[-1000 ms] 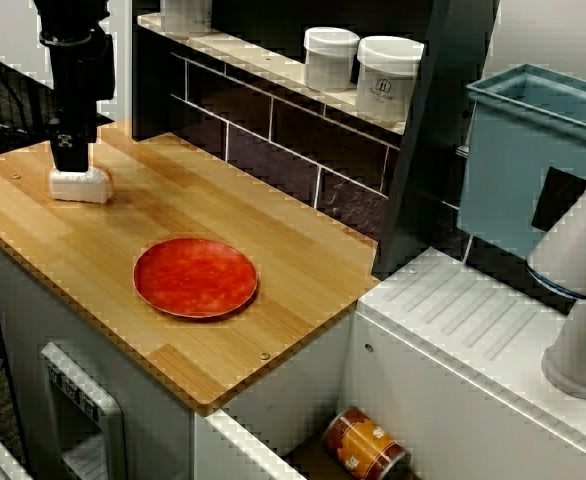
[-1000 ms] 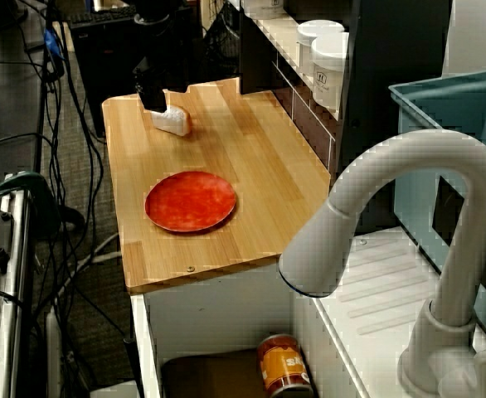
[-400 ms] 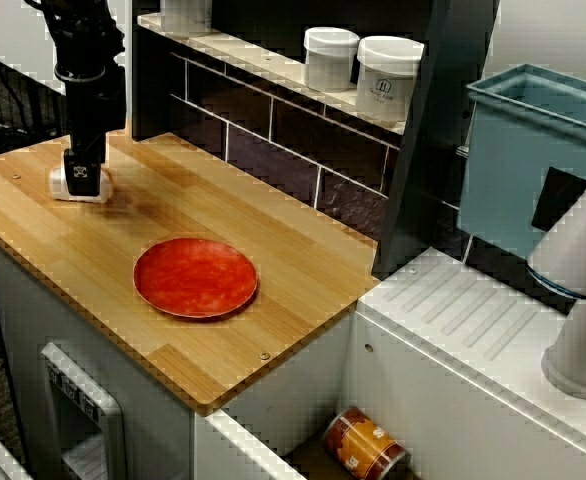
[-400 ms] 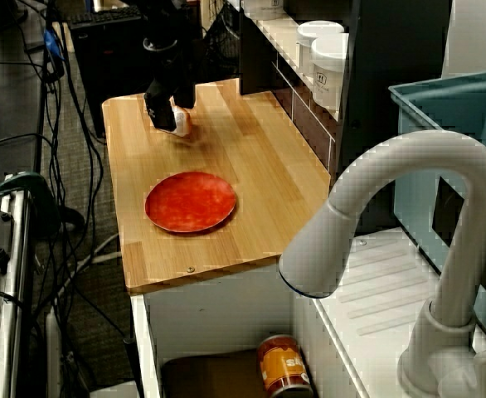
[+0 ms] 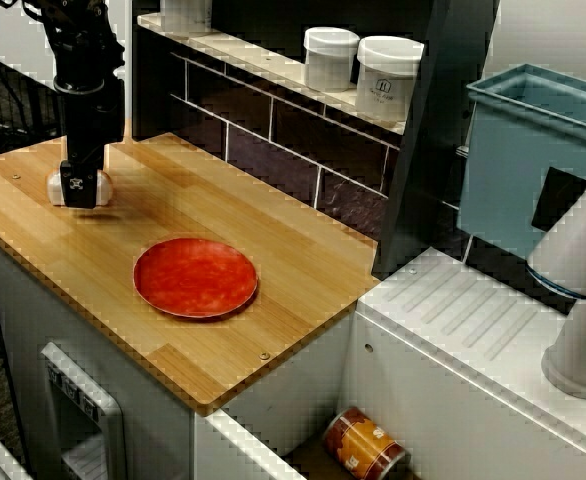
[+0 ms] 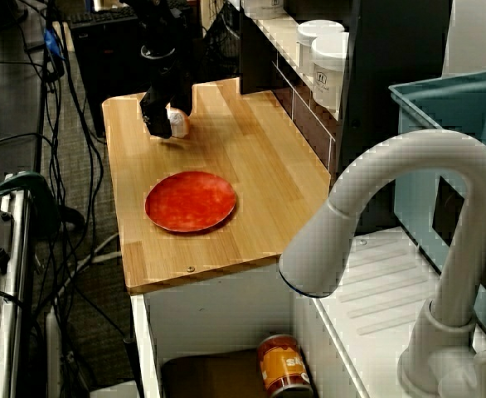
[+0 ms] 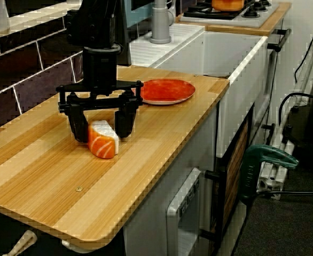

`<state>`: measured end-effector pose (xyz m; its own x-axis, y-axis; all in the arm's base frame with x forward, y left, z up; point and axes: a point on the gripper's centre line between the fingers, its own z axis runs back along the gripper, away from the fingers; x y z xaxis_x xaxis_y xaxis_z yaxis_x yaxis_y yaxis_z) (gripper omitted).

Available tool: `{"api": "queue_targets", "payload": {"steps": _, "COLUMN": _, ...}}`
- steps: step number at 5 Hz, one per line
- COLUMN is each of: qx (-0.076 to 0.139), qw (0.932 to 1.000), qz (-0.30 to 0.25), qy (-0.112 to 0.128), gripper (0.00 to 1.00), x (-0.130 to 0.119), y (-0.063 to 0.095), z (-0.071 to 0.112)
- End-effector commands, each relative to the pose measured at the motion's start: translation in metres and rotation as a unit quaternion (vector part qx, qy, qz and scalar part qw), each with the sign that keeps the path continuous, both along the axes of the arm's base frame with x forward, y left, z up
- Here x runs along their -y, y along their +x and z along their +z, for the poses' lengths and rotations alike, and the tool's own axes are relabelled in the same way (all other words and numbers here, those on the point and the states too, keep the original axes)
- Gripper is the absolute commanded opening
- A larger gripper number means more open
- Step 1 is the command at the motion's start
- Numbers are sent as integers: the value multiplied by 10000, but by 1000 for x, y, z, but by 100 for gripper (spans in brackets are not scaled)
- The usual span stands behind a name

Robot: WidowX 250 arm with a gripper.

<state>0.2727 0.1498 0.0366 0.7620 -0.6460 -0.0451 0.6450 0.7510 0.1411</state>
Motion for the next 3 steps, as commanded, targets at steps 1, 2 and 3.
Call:
{"api": "queue_targets", "payload": {"steps": 1, "qx": 168, "qw": 9996, "qz": -154, "qy": -135, "gripper": 0, "x": -1, "y": 0, "z": 27}}
{"api": "queue_targets", "payload": {"steps": 2, "qx": 132, "qw": 9991, "qz": -248, "qy": -322, "gripper": 0, "x": 5, "y": -1, "z": 36}}
{"api": "queue_targets", "payload": {"steps": 3, "qx": 195, "qw": 9963, "qz": -631, "qy": -553, "gripper": 0, "x": 29, "y": -4, "z": 47}}
